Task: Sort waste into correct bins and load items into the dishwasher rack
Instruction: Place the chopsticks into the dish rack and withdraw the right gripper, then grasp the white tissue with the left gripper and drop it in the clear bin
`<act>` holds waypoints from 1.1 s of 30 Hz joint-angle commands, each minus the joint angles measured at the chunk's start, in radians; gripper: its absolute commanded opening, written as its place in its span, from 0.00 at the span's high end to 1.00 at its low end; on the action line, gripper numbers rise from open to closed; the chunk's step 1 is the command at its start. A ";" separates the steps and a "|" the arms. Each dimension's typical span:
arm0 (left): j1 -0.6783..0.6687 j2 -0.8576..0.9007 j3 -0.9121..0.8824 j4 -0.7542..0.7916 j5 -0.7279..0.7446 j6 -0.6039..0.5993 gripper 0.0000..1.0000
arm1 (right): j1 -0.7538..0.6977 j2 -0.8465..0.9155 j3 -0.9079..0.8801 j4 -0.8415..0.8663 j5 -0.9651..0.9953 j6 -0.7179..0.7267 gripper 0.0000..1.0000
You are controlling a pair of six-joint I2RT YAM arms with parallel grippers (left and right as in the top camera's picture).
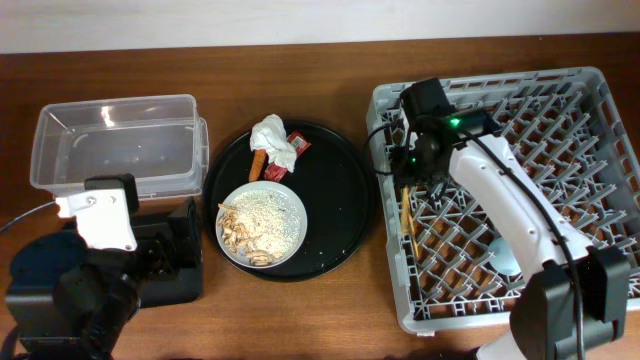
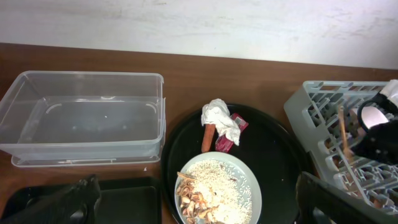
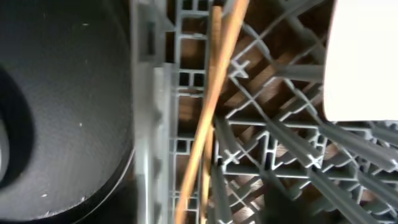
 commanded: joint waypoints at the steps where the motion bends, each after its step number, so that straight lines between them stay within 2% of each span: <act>1: 0.003 -0.003 0.004 0.002 -0.008 -0.005 0.01 | 0.029 -0.120 0.022 0.000 -0.095 0.003 0.20; 3: 0.003 -0.003 0.004 0.002 -0.008 -0.005 0.01 | 0.079 -0.240 0.024 -0.002 -0.100 0.002 0.05; 4: 0.003 -0.003 0.004 0.002 -0.008 -0.005 0.01 | 0.126 -0.316 0.024 -0.010 -0.100 0.002 0.02; 7: 0.003 -0.003 0.004 0.002 -0.008 -0.005 0.01 | 0.236 -0.481 0.024 0.004 -0.103 0.002 0.02; 9: 0.003 -0.003 0.004 0.002 -0.008 -0.005 0.01 | 0.274 -0.546 0.024 -0.092 -0.099 0.000 0.02; 15: 0.003 -0.002 0.003 0.002 -0.008 -0.005 0.01 | 0.257 -0.762 0.023 -0.173 0.141 -0.032 0.02; 18: 0.003 -0.002 0.003 0.002 -0.008 -0.005 0.01 | 0.185 -0.920 -0.035 -0.043 0.151 -0.160 0.02; 19: 0.003 -0.002 0.003 0.002 -0.008 -0.005 0.01 | 0.127 -0.973 -0.085 0.018 0.150 -0.164 0.02; 21: 0.003 -0.002 0.003 0.002 -0.008 -0.005 0.01 | -0.030 -1.128 -0.305 0.183 0.125 -0.163 0.02; 24: 0.003 -0.002 0.003 0.002 -0.008 -0.005 0.01 | -0.125 -1.302 -0.607 0.351 0.064 -0.163 0.02; 26: 0.003 -0.002 0.003 0.002 -0.008 -0.005 0.01 | -0.167 -1.431 -0.813 0.441 0.012 -0.163 0.02; 30: 0.003 -0.002 0.003 0.002 -0.008 -0.005 0.01 | -0.200 -1.652 -1.107 0.575 0.013 -0.163 0.02; 33: 0.003 -0.002 0.003 0.002 -0.008 -0.005 0.01 | -0.212 -1.713 -1.273 0.705 0.012 -0.163 0.02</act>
